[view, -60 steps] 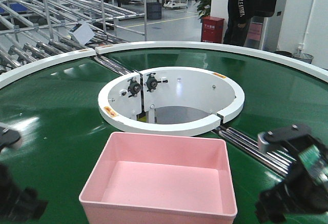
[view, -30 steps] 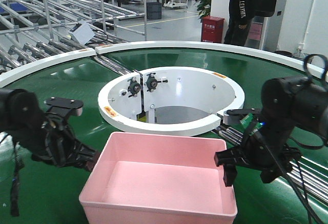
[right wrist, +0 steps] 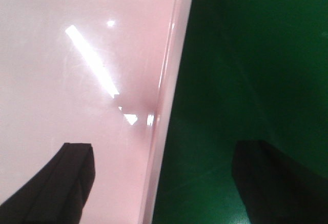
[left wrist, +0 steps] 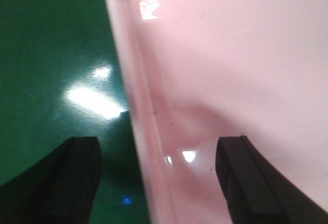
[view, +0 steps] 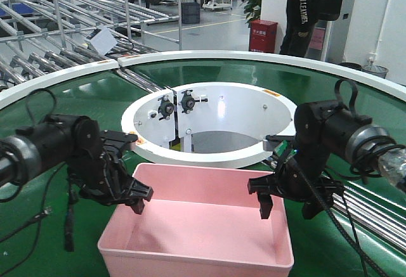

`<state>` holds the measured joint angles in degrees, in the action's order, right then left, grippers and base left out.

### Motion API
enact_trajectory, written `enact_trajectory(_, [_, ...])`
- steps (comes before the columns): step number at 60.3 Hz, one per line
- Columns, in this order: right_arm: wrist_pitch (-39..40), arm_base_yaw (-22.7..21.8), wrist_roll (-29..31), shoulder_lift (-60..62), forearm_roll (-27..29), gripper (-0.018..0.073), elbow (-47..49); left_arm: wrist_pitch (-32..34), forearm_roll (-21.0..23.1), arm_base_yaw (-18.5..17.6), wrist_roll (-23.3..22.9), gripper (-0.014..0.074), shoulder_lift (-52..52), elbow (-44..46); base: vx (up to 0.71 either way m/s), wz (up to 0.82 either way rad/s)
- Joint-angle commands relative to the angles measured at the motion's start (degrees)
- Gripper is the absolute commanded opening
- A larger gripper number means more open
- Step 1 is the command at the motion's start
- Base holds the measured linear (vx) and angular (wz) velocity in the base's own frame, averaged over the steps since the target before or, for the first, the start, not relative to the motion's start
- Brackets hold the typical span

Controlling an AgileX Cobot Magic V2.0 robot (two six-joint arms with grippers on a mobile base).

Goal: Grab pink bin and stack on right shelf
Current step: 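Lower both grippers toward opposite side walls of the pink bin, then close both grippers on the pink bin's side walls and lift it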

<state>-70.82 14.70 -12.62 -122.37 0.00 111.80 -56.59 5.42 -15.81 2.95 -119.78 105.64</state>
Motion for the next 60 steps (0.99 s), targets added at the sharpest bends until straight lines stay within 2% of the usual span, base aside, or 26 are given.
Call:
enact_trajectory(1, [-2.4,0.9,-1.5,2.4,-1.7,0.0584,2.0,-0.7,-1.0,-0.3,-3.7,0.0591,1.4,4.2,0.0,0.0])
enact_trajectory(9, [-1.7,2.1,-3.2,1.1,-3.5,0.0584,2.0,-2.9,-2.1,-0.3,-4.8,0.0591,0.1,5.9,0.0,0.0])
enact_trajectory(17, [-0.2,2.2,-5.2,0.1,-1.9,0.0584,2.0,-3.4,-3.8,-0.3,-4.9,0.0589,0.1,5.8,0.0,0.0])
enact_trajectory(27, [0.2,1.7,-6.4,-0.1,-2.6,0.0571,2.0,-4.1,-5.9,-0.3,-6.0,0.0566,0.1,5.8,0.0,0.0])
enact_trajectory(38, [-0.3,1.7,-7.6,-0.4,-2.9,0.0477,2.0,-4.4,-6.0,-0.3,-7.0,0.0484,0.1,5.8,0.0,0.0])
enact_trajectory(60, [-1.9,1.7,-9.3,-0.4,-3.5,0.0248,2.0,-5.3,-6.0,-0.3,-7.8,0.025,0.1,5.8,0.0,0.0])
